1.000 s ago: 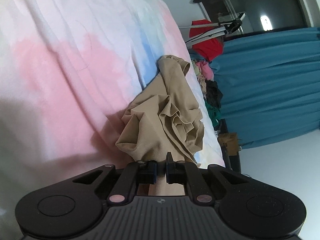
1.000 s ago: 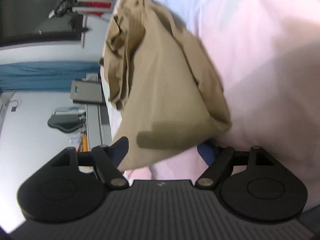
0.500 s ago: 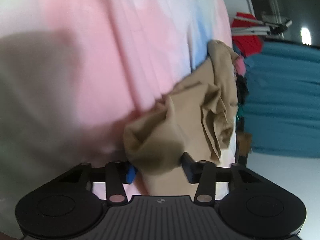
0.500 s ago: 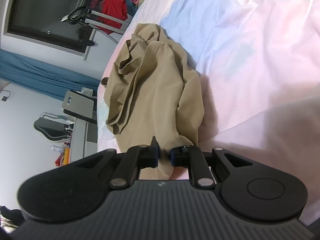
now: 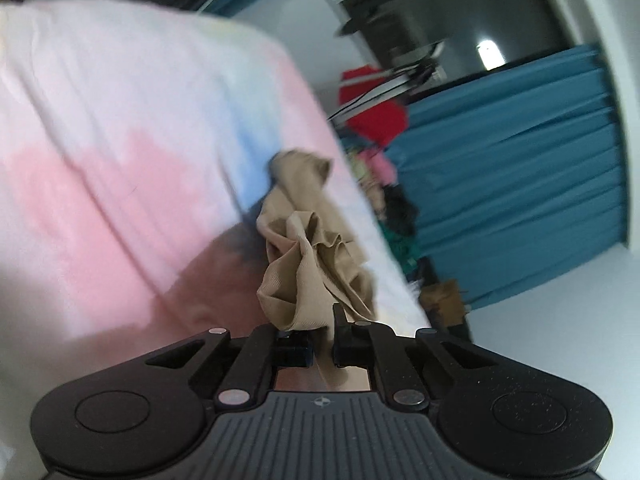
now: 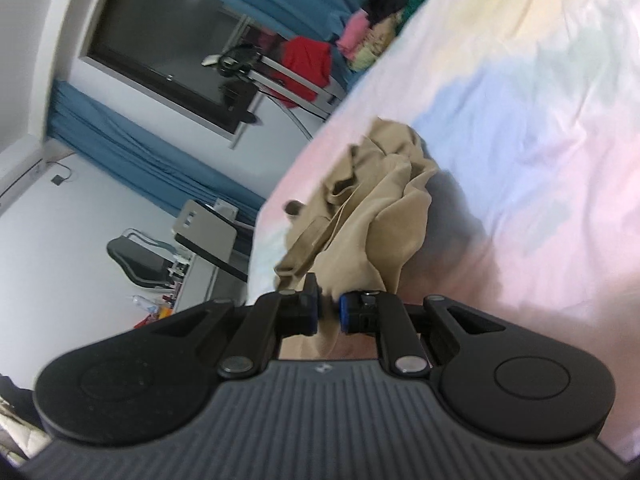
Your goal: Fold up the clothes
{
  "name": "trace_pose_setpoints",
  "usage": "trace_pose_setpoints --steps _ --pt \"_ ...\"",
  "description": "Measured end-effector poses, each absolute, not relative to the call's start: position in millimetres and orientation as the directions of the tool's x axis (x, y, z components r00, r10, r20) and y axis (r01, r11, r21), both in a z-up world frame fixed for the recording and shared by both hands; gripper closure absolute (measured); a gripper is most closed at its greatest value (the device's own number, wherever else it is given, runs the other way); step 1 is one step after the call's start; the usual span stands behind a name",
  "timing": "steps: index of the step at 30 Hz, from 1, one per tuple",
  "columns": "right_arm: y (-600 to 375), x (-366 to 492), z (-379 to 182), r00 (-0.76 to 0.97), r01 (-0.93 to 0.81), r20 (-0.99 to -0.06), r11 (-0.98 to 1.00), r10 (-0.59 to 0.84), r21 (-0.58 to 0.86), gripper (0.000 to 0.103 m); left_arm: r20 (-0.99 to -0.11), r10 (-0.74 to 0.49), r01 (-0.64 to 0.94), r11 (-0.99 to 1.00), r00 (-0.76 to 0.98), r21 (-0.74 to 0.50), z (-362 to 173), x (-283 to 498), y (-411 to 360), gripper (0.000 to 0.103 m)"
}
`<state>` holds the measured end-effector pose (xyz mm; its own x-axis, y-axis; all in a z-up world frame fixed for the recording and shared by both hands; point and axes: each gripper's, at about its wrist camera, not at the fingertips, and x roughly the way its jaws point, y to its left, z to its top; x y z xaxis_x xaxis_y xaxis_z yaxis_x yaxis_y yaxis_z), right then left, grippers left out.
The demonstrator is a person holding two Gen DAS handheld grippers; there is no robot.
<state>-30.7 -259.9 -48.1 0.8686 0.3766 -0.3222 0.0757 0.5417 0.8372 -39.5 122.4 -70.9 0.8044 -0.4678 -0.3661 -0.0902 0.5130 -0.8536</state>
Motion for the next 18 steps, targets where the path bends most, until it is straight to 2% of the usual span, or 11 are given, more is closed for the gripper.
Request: trace_pose_setpoints --steps 5,11,18 --pt "-269 -72 -15 0.868 0.023 -0.291 0.553 0.402 0.833 0.09 -0.321 -0.47 -0.027 0.531 0.822 -0.847 -33 -95 116 0.095" --pt "-279 -125 4 0.833 -0.001 -0.308 0.557 0.46 0.83 0.09 -0.376 -0.496 -0.088 0.51 0.783 -0.856 -25 -169 117 0.095" --pt "-275 -100 12 0.827 -0.006 -0.331 0.595 0.455 0.803 0.09 -0.417 -0.464 -0.118 0.547 0.782 -0.829 -14 -138 116 0.094"
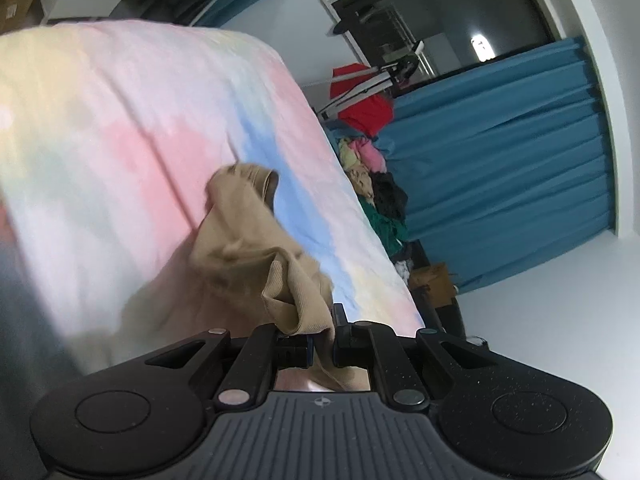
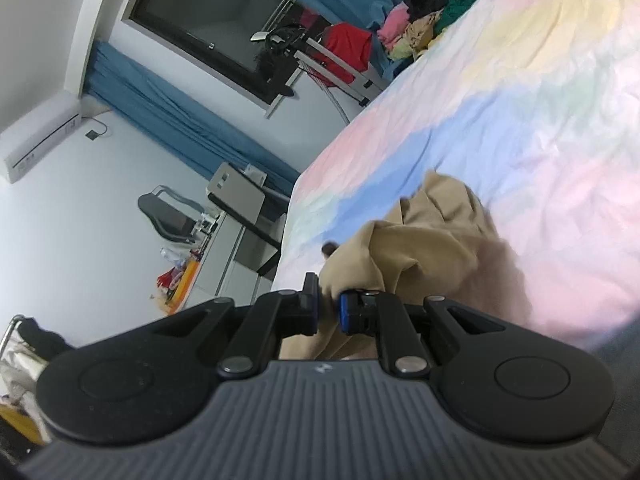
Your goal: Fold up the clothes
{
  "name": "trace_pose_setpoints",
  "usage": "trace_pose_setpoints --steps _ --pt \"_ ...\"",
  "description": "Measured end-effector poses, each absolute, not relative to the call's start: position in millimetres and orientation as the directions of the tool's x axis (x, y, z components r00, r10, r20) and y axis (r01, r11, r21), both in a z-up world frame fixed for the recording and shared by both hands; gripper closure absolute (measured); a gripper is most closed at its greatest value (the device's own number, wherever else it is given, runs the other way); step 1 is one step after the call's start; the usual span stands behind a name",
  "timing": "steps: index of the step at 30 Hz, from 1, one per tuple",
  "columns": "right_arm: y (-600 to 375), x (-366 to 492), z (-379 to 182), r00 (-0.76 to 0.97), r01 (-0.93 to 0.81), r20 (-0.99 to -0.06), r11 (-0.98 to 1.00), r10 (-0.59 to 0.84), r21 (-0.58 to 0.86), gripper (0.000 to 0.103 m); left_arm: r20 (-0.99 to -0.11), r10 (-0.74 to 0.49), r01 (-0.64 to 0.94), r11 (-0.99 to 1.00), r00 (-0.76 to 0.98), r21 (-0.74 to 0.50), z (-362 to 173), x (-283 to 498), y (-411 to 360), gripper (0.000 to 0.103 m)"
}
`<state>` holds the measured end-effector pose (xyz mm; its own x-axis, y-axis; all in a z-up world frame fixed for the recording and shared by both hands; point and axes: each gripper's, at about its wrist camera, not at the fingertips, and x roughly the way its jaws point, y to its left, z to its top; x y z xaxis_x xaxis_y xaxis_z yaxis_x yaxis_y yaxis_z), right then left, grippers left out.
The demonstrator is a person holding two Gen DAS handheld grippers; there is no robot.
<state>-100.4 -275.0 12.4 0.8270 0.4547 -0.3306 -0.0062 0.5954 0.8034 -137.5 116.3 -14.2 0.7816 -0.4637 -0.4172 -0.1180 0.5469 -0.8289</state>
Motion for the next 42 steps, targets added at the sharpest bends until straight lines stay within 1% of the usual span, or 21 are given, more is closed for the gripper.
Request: trace_pose_setpoints --steps 4,8,12,14,16,20,22,25,27,31,34,35,36,37,38,39,40,41,42 --pt "-269 -42 9 0.826 0.03 -0.368 0.619 0.427 0.785 0.089 -0.506 -0.386 -0.118 0.694 0.772 -0.71 -2 -79 99 0.094" --pt "-268 17 -10 0.803 0.131 -0.442 0.606 0.399 0.785 0.089 -0.59 -0.334 -0.171 0.751 0.735 -0.638 -10 -12 86 0.094" --pt "-267 52 -27 0.786 0.184 -0.48 0.594 0.39 0.783 0.088 -0.639 -0.292 -0.205 0.783 0.712 -0.587 -29 39 81 0.093" --pt "-267 65 -37 0.78 0.179 -0.487 0.604 0.394 0.776 0.088 -0.645 -0.273 -0.202 0.801 0.714 -0.564 -40 54 80 0.093" --pt "-270 74 -49 0.774 0.171 -0.489 0.612 0.402 0.772 0.088 -0.631 -0.273 -0.18 0.811 0.726 -0.557 -52 63 80 0.093" --pt "-280 88 -79 0.755 0.172 -0.489 0.589 0.436 0.79 0.087 -0.601 -0.304 -0.151 0.794 0.74 -0.588 -77 77 85 0.092" --pt "-283 93 -89 0.745 0.183 -0.49 0.569 0.452 0.802 0.087 -0.607 -0.312 -0.159 0.787 0.731 -0.596 -87 86 87 0.092" --pt "-283 102 -93 0.734 0.189 -0.498 0.565 0.462 0.803 0.087 -0.618 -0.303 -0.153 0.805 0.726 -0.574 -90 96 85 0.092" --pt "-281 107 -95 0.73 0.188 -0.508 0.579 0.458 0.793 0.087 -0.624 -0.295 -0.149 0.816 0.724 -0.559 -92 102 83 0.09" --pt "-283 112 -108 0.722 0.197 -0.514 0.574 0.464 0.795 0.087 -0.649 -0.279 -0.138 0.846 0.708 -0.515 -99 109 78 0.09" --pt "-284 112 -109 0.721 0.196 -0.511 0.57 0.468 0.798 0.088 -0.652 -0.281 -0.133 0.85 0.704 -0.509 -99 109 77 0.09" --pt "-284 111 -107 0.722 0.189 -0.509 0.574 0.469 0.797 0.086 -0.651 -0.289 -0.12 0.853 0.702 -0.509 -98 108 77 0.087" --pt "-283 109 -104 0.727 0.176 -0.5 0.576 0.471 0.798 0.085 -0.649 -0.3 -0.104 0.855 0.699 -0.507 -96 108 76 0.078" --pt "-282 106 -101 0.735 0.156 -0.485 0.578 0.474 0.801 0.081 -0.647 -0.31 -0.088 0.858 0.697 -0.506 -94 108 76 0.071" --pt "-281 104 -98 0.743 0.136 -0.469 0.579 0.477 0.804 0.066 -0.637 -0.328 -0.064 0.857 0.697 -0.511 -93 107 75 0.054" --pt "-280 101 -94 0.751 0.116 -0.453 0.58 0.48 0.806 0.055 -0.627 -0.342 -0.041 0.858 0.7 -0.512 -90 105 74 0.039" --pt "-278 98 -91 0.759 0.096 -0.438 0.581 0.483 0.808 0.033 -0.618 -0.352 -0.018 0.86 0.703 -0.511 -88 103 72 0.034" --pt "-277 96 -88 0.766 0.076 -0.421 0.582 0.486 0.809 0.018 -0.61 -0.353 0.001 0.866 0.709 -0.5 -85 101 69 0.027" --pt "-276 93 -84 0.772 0.056 -0.405 0.583 0.489 0.81 0.016 -0.606 -0.346 0.017 0.877 0.716 -0.481 -82 98 66 0.021"
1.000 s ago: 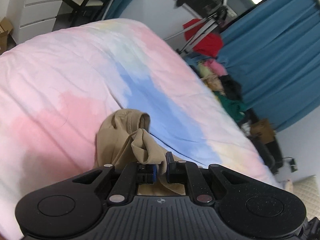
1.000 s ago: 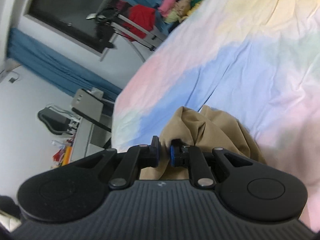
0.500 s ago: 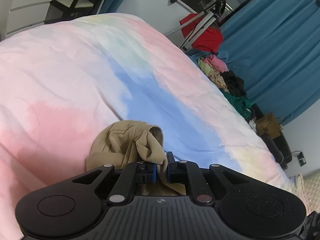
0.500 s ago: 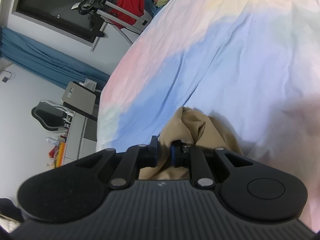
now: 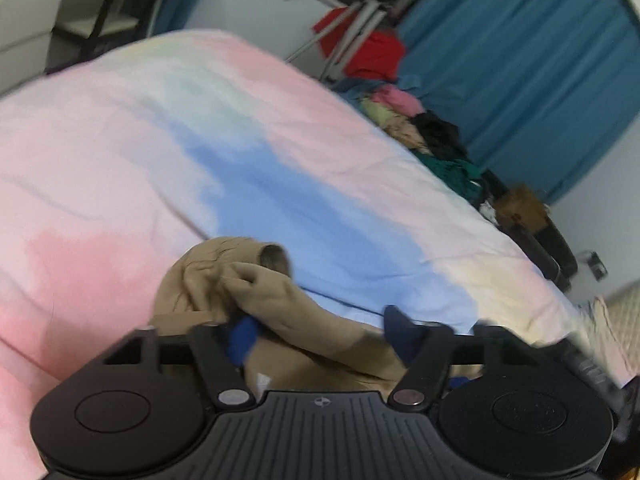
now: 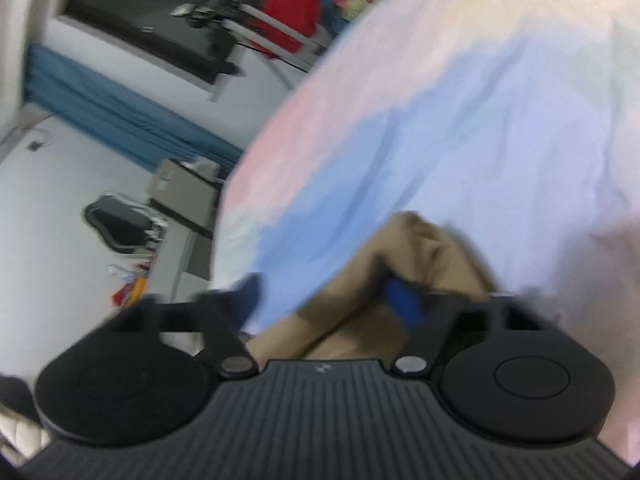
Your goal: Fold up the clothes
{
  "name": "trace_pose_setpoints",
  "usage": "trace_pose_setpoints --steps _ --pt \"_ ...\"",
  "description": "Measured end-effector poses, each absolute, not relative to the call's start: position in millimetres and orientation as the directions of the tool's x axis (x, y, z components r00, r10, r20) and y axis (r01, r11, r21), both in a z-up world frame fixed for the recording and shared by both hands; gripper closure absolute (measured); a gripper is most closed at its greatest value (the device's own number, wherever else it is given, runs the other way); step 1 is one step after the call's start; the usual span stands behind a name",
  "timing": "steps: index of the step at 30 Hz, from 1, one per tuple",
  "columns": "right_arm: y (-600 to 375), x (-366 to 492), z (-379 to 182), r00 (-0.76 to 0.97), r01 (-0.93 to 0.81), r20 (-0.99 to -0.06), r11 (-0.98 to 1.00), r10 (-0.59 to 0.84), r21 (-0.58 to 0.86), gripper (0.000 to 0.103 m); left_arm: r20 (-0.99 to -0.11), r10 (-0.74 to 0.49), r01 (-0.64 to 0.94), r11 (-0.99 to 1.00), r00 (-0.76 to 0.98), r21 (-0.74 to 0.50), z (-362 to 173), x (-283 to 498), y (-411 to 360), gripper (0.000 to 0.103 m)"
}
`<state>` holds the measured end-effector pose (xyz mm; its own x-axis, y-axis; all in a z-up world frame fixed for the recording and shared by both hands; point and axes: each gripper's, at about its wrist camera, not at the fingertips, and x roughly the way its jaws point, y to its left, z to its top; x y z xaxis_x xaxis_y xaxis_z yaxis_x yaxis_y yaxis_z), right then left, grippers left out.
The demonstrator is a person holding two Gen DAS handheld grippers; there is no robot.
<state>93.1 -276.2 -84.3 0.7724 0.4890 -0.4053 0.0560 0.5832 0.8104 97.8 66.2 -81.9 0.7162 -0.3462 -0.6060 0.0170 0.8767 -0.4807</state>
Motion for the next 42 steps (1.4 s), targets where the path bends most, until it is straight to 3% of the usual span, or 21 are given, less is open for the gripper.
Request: trace_pose_setpoints --steps 2,6,8,9,11,12,20,31,36,42 --pt "-274 84 -73 0.795 0.005 -0.37 0.604 0.481 0.797 0.016 -0.6 -0.323 0.045 0.902 0.732 -0.43 -76 91 60 0.015" --pt "-272 69 -56 0.848 -0.093 -0.297 0.676 0.439 0.731 0.017 -0.599 -0.27 0.078 0.942 0.754 -0.327 -71 79 49 0.014" --pt "-269 70 -52 0.843 -0.11 -0.32 0.722 0.432 0.683 0.039 -0.611 -0.244 0.094 0.959 0.753 -0.267 -71 78 44 0.013" --pt "-266 72 -52 0.834 -0.11 -0.348 0.747 0.429 0.655 0.045 -0.617 -0.231 0.102 0.966 0.752 -0.237 -71 78 42 0.013" --pt "-259 77 -55 0.814 -0.109 -0.407 0.797 0.415 0.594 0.069 -0.632 -0.206 0.112 0.976 0.747 -0.185 -74 80 36 0.013" --pt "-256 80 -56 0.803 -0.109 -0.436 0.82 0.406 0.562 0.071 -0.64 -0.194 0.114 0.98 0.744 -0.165 -76 82 34 0.013" --pt "-238 111 -71 0.766 -0.088 -0.569 0.926 0.298 0.367 0.073 -0.677 -0.126 0.102 0.992 0.725 -0.076 -94 110 27 0.013" --pt "-232 118 -75 0.776 -0.078 -0.579 0.949 0.249 0.305 0.072 -0.68 -0.094 0.115 0.993 0.728 -0.014 -100 113 26 0.013" --pt "-230 88 -59 0.793 -0.094 -0.551 0.946 0.259 0.31 0.072 -0.651 -0.122 0.158 0.987 0.749 -0.003 -84 90 25 0.013" --pt "-225 69 -64 0.772 -0.092 -0.584 0.953 0.25 0.288 0.072 -0.622 -0.132 0.183 0.983 0.771 0.018 -69 45 26 0.013"
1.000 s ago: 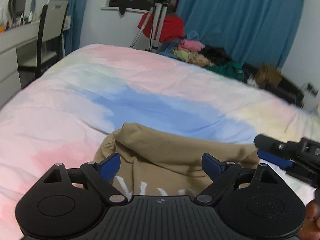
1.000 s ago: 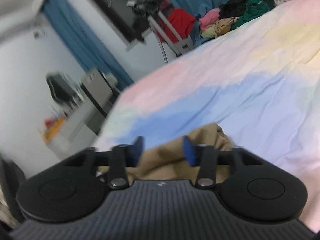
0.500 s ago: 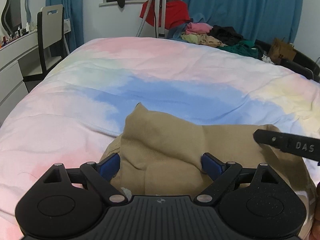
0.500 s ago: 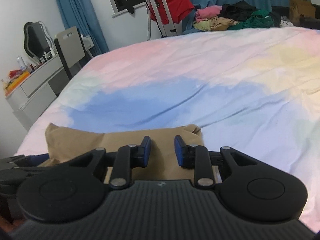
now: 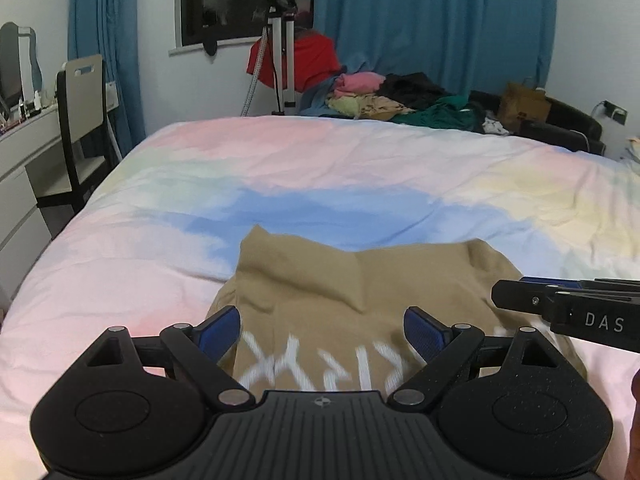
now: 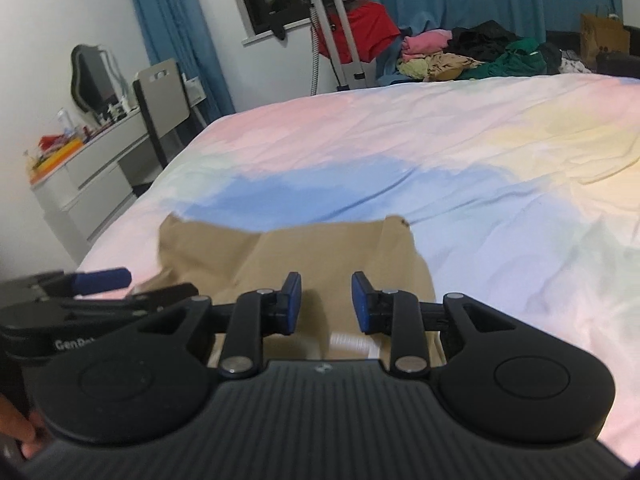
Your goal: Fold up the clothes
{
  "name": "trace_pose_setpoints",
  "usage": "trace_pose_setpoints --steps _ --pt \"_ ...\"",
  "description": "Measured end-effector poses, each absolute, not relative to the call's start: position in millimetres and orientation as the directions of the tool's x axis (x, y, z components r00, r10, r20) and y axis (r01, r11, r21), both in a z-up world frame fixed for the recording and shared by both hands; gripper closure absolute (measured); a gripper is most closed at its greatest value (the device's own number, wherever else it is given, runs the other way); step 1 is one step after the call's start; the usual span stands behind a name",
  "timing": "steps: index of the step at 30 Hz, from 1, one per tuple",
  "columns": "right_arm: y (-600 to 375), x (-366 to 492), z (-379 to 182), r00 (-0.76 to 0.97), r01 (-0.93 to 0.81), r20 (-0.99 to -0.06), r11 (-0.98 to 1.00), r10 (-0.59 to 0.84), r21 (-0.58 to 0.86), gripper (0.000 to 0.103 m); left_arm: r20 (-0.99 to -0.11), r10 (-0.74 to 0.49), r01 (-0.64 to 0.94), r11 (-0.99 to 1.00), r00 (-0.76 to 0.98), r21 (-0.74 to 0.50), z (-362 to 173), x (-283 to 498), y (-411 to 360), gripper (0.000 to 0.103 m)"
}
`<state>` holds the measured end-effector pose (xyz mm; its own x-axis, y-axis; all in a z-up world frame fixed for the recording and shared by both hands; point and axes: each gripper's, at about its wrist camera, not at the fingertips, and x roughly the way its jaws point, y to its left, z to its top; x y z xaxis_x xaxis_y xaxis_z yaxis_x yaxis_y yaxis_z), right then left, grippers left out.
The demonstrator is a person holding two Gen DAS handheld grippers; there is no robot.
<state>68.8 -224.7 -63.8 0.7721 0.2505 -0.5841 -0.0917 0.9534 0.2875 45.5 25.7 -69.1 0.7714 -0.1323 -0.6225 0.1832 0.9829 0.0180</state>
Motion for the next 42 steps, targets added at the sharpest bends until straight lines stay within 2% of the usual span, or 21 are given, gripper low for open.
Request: trace_pose_setpoints --steps 6,12,19,22,27,31,33,36,40,42 --pt "-219 52 -70 0.747 -0.088 -0.621 0.961 0.238 0.263 0.07 -0.677 -0.084 0.121 0.993 0.731 0.007 -89 41 26 0.012" --pt "-215 50 -80 0.736 -0.092 -0.636 0.965 0.232 0.245 0.07 -0.723 -0.117 0.05 0.992 0.681 -0.114 -92 37 46 0.01" --pt "-221 52 -81 0.728 -0.08 -0.639 0.956 0.249 0.282 0.07 -0.717 -0.347 -0.037 0.887 0.605 -0.46 -86 -7 84 0.01" --pt "-221 50 -81 0.728 -0.07 -0.639 0.953 0.25 0.294 0.07 -0.712 -0.438 -0.081 0.82 0.549 -0.567 -99 -9 89 0.01" --pt "-223 50 -81 0.726 -0.059 -0.64 0.95 0.252 0.308 0.07 -0.694 -0.504 -0.195 0.719 0.514 -0.667 -126 7 96 0.01" --pt "-222 50 -81 0.727 -0.054 -0.64 0.95 0.248 0.308 0.07 -0.63 -0.519 -0.179 0.673 0.578 -0.718 -124 12 102 0.011" --pt "-223 49 -81 0.729 -0.052 -0.638 0.95 0.248 0.309 0.07 -0.595 -0.523 -0.165 0.651 0.61 -0.741 -122 15 105 0.02" --pt "-225 49 -80 0.728 -0.044 -0.637 0.945 0.252 0.324 0.07 -0.54 -0.528 -0.142 0.617 0.655 -0.774 -120 18 109 0.02" --pt "-227 49 -81 0.727 -0.036 -0.637 0.94 0.257 0.339 0.07 -0.572 -0.512 -0.164 0.637 0.641 -0.754 -127 21 109 0.021" --pt "-226 49 -81 0.727 -0.036 -0.638 0.941 0.255 0.336 0.07 -0.595 -0.502 -0.191 0.641 0.628 -0.743 -133 24 110 0.029"
